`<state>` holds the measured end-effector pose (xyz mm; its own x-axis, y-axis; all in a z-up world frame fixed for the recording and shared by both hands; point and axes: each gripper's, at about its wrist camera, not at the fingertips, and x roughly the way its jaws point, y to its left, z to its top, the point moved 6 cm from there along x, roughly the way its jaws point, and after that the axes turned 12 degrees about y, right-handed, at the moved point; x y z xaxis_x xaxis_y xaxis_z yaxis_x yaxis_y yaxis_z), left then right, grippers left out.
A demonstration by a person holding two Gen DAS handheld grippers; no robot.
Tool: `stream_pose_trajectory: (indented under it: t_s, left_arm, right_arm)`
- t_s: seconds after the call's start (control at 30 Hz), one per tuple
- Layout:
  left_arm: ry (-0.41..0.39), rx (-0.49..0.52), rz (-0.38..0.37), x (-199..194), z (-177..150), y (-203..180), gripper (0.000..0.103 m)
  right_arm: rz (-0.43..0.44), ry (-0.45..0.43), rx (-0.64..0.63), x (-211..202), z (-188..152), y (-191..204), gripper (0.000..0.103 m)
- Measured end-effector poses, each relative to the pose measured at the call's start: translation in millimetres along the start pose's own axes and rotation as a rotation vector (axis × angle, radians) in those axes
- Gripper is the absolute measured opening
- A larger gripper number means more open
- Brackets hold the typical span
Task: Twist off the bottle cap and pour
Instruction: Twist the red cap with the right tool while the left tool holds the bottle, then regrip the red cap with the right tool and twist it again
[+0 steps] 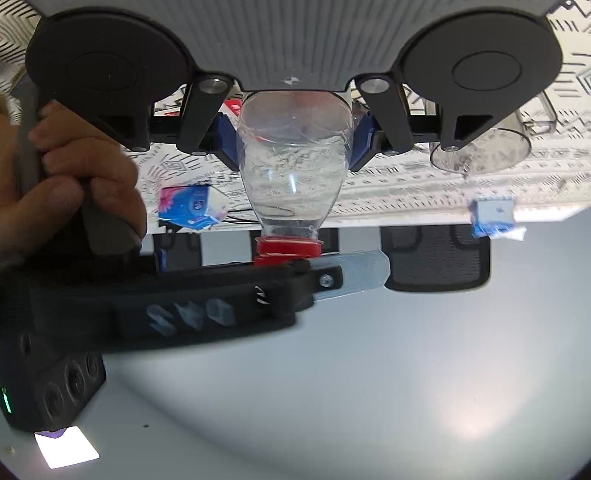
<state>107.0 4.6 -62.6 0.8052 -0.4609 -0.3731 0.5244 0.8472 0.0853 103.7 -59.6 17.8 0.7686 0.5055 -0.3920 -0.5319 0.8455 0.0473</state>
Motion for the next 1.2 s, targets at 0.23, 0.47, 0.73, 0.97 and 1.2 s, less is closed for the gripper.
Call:
stream_pose_trajectory:
  t_s: [0.23,0.47,0.73,0.97,1.2]
  left_arm:
    - [-0.058,0.066,0.100,-5,0,-16,0.086]
    - [-0.002,-0.036,0.048,-2,1,2,0.058]
    - [0.014,-0.028,0.097,-11,1,-2,0.058]
    - [0.018,-0.030,0.085,-8,3,4,0.058]
    - [0.016,-0.026,0.089,-15,1,-2,0.058]
  right_arm:
    - [-0.242,0.072,0.139,3,1,7,0.037]
    - [-0.262,0.076,0.141,0,3,25,0.037]
    - [-0.352,0.092,0.066,9,6,52,0.040]
    - [-0.372,0.101,0.017,13,5,58,0.033]
    - [-0.356,0.117,-0.030,18,3,58,0.036]
